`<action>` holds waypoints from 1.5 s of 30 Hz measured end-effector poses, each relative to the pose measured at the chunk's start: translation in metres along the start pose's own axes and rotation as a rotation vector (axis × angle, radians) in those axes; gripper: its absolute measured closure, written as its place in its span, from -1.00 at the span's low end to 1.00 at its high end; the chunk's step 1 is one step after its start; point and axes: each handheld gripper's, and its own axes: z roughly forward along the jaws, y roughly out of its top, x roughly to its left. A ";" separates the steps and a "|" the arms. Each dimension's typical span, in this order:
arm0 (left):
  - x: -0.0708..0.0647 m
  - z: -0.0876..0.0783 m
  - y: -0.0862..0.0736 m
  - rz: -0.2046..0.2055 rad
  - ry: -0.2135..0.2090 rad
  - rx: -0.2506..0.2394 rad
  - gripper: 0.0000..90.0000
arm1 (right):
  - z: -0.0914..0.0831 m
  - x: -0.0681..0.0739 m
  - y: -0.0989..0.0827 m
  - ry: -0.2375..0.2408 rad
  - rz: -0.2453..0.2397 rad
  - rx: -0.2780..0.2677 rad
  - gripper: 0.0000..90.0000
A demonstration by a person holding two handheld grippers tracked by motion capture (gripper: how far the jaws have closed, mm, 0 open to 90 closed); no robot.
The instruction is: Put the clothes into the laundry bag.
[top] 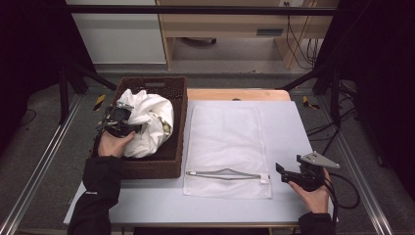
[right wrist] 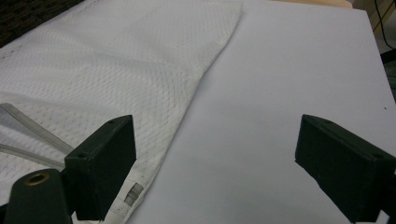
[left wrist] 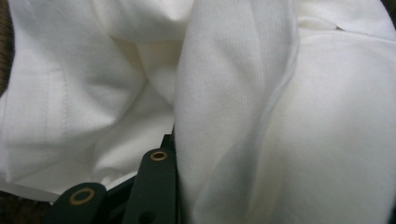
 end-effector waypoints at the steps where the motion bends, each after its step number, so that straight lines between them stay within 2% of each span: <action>1: 0.001 -0.005 0.001 -0.006 0.001 -0.020 0.48 | 0.000 0.000 0.000 0.000 0.000 -0.002 -0.72; 6: 0.003 -0.022 0.005 -0.014 -0.020 -0.081 0.48 | -0.001 0.000 0.000 -0.001 0.000 -0.010 -0.72; 14: -0.008 -0.045 0.011 -0.010 -0.044 -0.177 0.48 | -0.002 0.000 0.001 0.001 0.009 -0.015 -0.73; 20: -0.020 -0.061 0.019 0.010 -0.067 -0.237 0.48 | -0.002 0.000 0.001 -0.002 0.008 -0.018 -0.73; 25: -0.036 -0.073 0.026 0.028 -0.107 -0.278 0.47 | -0.002 0.000 0.001 -0.002 0.006 -0.020 -0.74; 30: -0.057 -0.084 0.035 0.065 -0.142 -0.314 0.47 | -0.004 0.000 0.001 0.000 0.015 -0.026 -0.74; 35: -0.086 -0.091 0.046 0.100 -0.182 -0.340 0.47 | -0.005 -0.001 0.002 0.000 0.023 -0.031 -0.77; 37: -0.099 -0.090 0.051 0.131 -0.200 -0.338 0.47 | -0.005 -0.001 0.002 -0.006 0.022 -0.029 -0.78; 45: -0.146 -0.078 0.066 0.200 -0.256 -0.317 0.47 | -0.010 -0.005 0.003 -0.024 0.020 -0.038 -0.78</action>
